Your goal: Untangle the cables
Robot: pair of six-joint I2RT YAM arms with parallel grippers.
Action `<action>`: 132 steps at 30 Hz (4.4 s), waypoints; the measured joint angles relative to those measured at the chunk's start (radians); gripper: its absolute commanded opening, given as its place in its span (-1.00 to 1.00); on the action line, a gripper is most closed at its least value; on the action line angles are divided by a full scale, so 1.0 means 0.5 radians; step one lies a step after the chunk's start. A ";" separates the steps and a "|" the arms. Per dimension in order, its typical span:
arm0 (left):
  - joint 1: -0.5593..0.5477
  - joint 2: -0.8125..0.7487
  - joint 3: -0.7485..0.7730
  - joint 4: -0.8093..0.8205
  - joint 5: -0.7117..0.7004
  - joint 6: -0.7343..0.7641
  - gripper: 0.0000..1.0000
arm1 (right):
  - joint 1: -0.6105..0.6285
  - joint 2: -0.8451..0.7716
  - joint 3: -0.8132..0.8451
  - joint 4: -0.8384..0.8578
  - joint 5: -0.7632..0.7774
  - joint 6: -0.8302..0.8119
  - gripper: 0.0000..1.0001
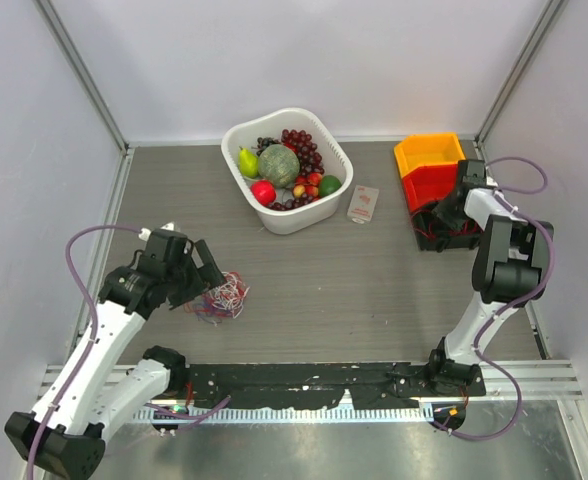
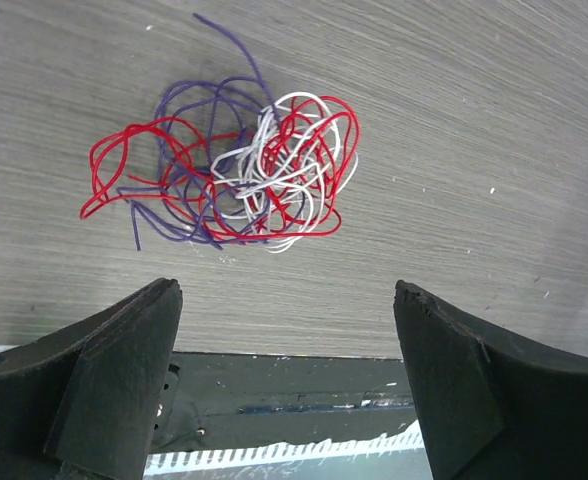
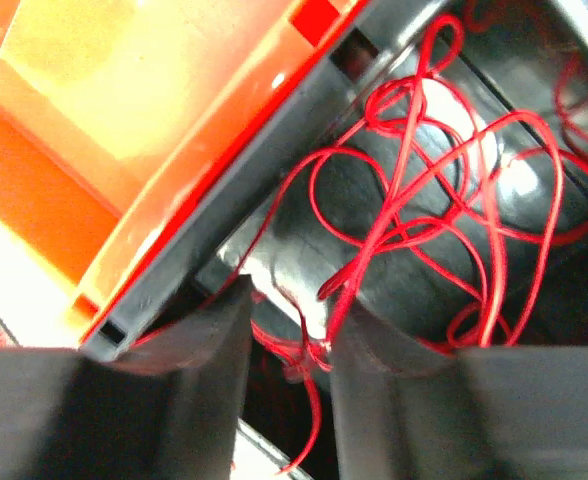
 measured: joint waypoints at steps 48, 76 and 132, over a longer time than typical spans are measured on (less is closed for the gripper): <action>-0.159 0.446 -0.239 0.211 0.046 -0.207 -0.06 | 2.238 -0.748 -0.444 0.390 -0.713 -0.108 0.04; -0.156 0.405 -0.384 0.269 0.240 -0.156 -1.00 | 2.476 -0.163 -0.025 0.397 -0.683 -0.106 -0.13; -0.156 0.570 2.245 0.530 0.570 -0.135 -1.00 | 2.215 -1.083 -0.180 0.749 -0.876 -0.546 0.62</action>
